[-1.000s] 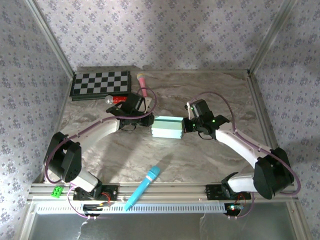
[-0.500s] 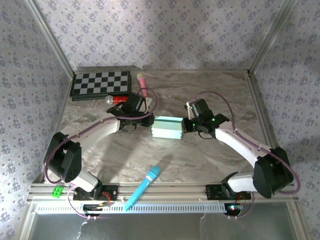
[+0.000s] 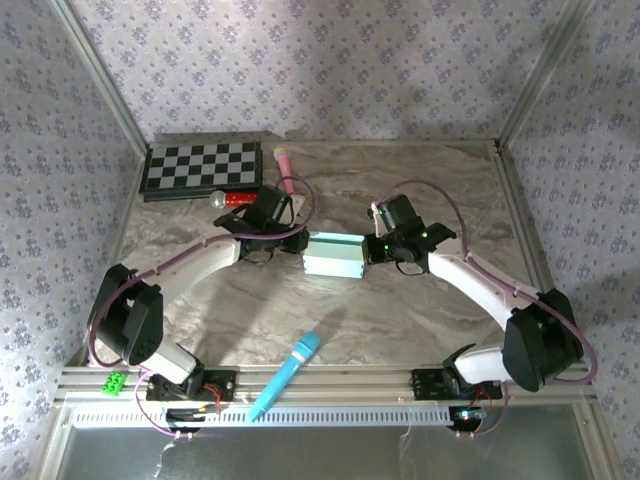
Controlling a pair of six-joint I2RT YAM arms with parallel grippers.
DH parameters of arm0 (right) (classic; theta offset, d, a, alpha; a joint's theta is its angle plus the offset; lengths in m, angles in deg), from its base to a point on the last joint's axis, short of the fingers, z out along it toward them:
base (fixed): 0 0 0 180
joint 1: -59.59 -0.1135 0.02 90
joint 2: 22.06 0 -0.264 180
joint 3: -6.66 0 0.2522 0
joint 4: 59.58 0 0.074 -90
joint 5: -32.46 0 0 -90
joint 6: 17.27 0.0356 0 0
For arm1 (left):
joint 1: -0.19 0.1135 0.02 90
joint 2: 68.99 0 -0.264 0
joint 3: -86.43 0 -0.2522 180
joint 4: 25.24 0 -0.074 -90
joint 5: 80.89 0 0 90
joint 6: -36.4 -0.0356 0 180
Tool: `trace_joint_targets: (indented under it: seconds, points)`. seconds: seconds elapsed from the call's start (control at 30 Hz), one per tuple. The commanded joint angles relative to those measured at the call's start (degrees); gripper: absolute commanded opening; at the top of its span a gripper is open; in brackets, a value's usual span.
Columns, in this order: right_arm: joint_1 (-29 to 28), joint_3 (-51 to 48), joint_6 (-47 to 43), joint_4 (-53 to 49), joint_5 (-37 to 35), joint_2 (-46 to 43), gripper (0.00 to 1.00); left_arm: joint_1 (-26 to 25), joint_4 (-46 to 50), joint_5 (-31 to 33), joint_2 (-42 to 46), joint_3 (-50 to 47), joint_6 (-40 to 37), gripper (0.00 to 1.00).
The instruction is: Fold the paper box
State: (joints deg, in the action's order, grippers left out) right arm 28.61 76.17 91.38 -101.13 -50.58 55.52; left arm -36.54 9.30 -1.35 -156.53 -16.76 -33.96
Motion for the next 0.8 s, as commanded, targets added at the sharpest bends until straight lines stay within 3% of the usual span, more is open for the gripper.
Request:
trace_joint_targets:
  seconds: [0.0, 0.77]
  points:
    - [-0.25, 1.65, 0.85, -1.28, 4.00, 1.01, 0.14, -1.45, 2.08, -1.21, -0.53, -1.09, 0.58, 0.10]
    - [-0.30, 3.76, 1.53, -2.13, 6.58, 3.13, 0.16, -2.50, 2.51, 0.32, -1.16, -1.16, 0.62, 0.10]
